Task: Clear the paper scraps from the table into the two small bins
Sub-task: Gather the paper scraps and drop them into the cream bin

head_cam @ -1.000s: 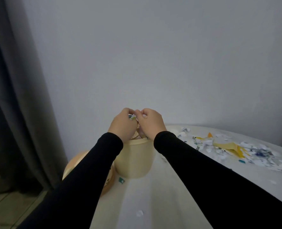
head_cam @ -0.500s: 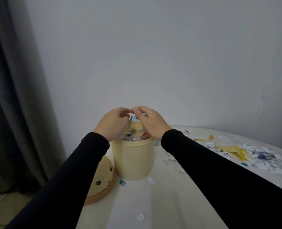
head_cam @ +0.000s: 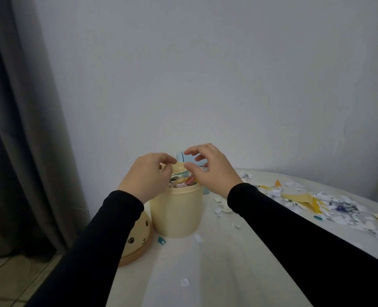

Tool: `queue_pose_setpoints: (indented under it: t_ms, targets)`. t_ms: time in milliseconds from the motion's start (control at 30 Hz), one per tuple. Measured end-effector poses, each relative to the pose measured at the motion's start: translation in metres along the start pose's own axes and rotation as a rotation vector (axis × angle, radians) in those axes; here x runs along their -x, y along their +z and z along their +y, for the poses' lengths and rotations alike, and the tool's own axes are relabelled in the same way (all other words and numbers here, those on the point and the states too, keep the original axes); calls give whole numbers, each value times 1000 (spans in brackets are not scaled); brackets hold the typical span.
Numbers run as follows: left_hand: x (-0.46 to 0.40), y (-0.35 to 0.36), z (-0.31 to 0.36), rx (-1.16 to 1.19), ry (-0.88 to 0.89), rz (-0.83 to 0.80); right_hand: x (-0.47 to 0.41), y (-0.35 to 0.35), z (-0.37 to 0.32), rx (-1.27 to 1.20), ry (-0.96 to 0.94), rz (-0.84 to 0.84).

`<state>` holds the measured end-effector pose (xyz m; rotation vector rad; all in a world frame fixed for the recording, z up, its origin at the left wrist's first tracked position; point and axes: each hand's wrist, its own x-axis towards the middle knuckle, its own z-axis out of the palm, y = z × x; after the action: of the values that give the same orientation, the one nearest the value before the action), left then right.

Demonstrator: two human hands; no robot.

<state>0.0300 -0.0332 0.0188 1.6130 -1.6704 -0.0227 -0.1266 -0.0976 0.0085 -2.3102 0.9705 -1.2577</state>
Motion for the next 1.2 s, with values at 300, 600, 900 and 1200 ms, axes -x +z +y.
queue_pose_setpoints:
  t_ms: [300,600,900,1200]
  targets:
    - [78,22,17,-228,-31,-80,91,31,29,140,353,119]
    - [101,53,-15,-377,-170,-581,118,48,24,532,394,-221]
    - [106,53,-25,-192,-139,-350,129,51,27,446,408,-79]
    - [107,33,-23,-258,-126,-474,131,52,27,443,414,-59]
